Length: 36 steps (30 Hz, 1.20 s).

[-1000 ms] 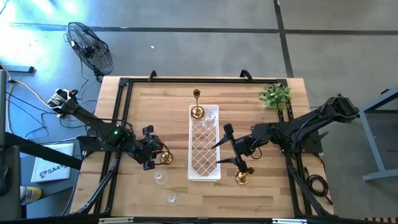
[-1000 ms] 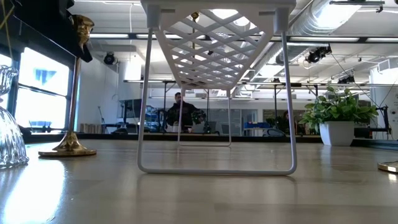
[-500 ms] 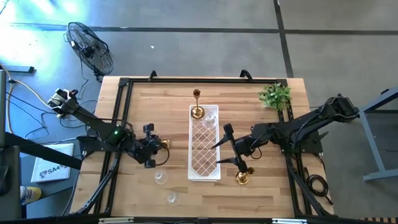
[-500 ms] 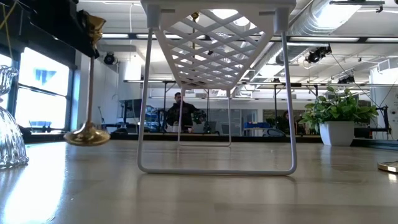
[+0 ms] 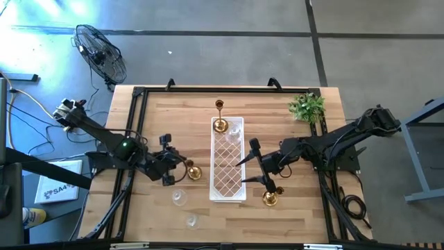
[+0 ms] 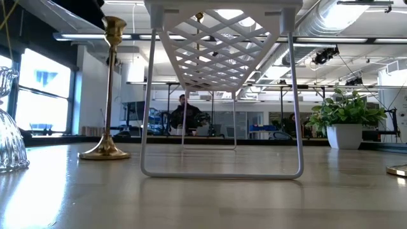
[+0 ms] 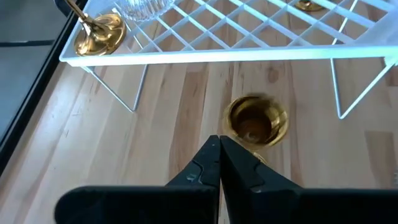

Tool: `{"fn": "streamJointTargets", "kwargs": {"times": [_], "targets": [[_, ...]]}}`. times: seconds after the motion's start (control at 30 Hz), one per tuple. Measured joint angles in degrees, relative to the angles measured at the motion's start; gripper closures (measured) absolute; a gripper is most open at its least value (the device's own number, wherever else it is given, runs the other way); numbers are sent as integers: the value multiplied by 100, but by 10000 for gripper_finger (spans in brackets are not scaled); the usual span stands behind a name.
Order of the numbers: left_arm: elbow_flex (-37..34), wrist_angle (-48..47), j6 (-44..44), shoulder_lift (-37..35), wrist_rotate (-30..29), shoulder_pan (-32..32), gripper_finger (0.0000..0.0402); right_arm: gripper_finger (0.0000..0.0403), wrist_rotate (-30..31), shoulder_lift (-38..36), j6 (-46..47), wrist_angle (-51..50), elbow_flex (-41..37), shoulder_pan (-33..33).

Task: Pick & Place candle stick holders
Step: Put the left gold candle holder on the shelf aligned with the other gold candle holder

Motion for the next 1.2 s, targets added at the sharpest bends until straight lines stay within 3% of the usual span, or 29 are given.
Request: {"fn": "streamJointTargets", "kwargs": {"times": [0.3, 0.67, 0.87, 1.0, 1.2], "targets": [[28, -93, 73, 0, 7, 0, 400, 146, 0, 0, 108, -140, 2, 0], [19, -478, -129, -33, 1141, 0, 401, 146, -2, 0, 108, -139, 2, 0], [-295, -554, -403, -31, 1110, -1, 398, 146, -2, 0, 111, -135, 4, 0], [-491, -550, -422, -28, 1045, 0, 371, 146, -2, 0, 111, -135, 4, 0], [-555, -506, -633, -28, 545, 0, 292, 146, -2, 0, 111, -132, 4, 0]]}}
